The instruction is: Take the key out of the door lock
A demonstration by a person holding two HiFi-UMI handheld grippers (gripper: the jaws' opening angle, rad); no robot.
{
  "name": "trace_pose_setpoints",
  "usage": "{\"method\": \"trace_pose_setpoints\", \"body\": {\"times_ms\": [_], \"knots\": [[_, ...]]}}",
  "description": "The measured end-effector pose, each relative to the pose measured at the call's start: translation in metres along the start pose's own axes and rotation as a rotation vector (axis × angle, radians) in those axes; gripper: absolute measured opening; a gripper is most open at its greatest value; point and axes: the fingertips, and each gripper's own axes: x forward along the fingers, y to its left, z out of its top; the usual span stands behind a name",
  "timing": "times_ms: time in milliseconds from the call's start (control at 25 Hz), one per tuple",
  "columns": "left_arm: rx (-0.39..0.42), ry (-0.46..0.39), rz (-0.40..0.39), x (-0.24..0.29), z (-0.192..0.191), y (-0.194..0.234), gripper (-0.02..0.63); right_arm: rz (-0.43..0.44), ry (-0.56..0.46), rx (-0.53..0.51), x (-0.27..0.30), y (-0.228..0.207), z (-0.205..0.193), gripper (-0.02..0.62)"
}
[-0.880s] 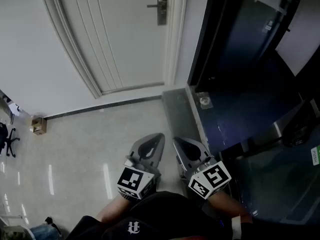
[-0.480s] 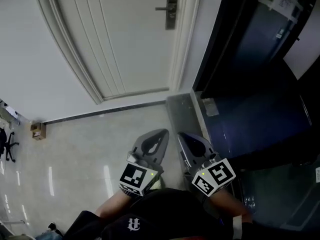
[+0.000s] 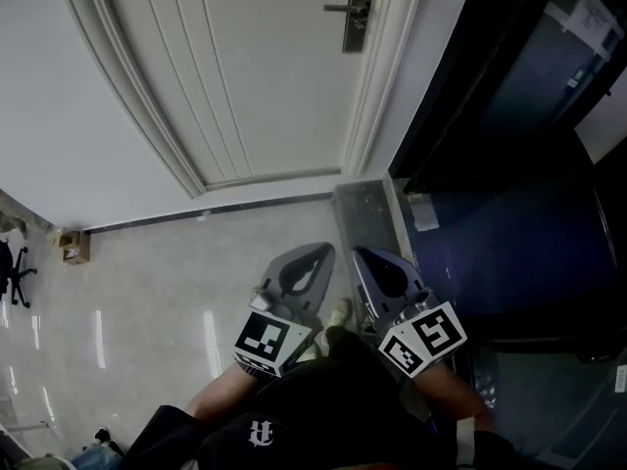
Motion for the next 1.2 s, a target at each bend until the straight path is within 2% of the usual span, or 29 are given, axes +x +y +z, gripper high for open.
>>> {"method": "trace_pose_setpoints", "body": {"times_ms": [320, 480, 720, 1000, 1200], "knots": [[0.01, 0.001, 0.052, 0.086, 0.006, 0.061, 0.006, 0.056, 0.007, 0.007, 0.075, -0.077, 0.011, 0.017], [-0.01, 0.004, 0.084, 0.132, 0.015, 0.088, 0.006, 0.084, 0.015, 0.002, 0.109, -0.119, 0.026, 0.015], [0.002, -0.02, 0.132, 0.201, 0.032, 0.121, 0.006, 0.132, 0.012, -0.012, 0.152, -0.179, 0.049, 0.017], [0.003, -0.007, 0.143, 0.252, 0.039, 0.158, 0.006, 0.136, 0.005, 0.012, 0.197, -0.226, 0.059, 0.015], [0.009, -0.003, 0.115, 0.293, 0.039, 0.193, 0.006, 0.102, -0.007, 0.02, 0.239, -0.264, 0.062, 0.017]]}}
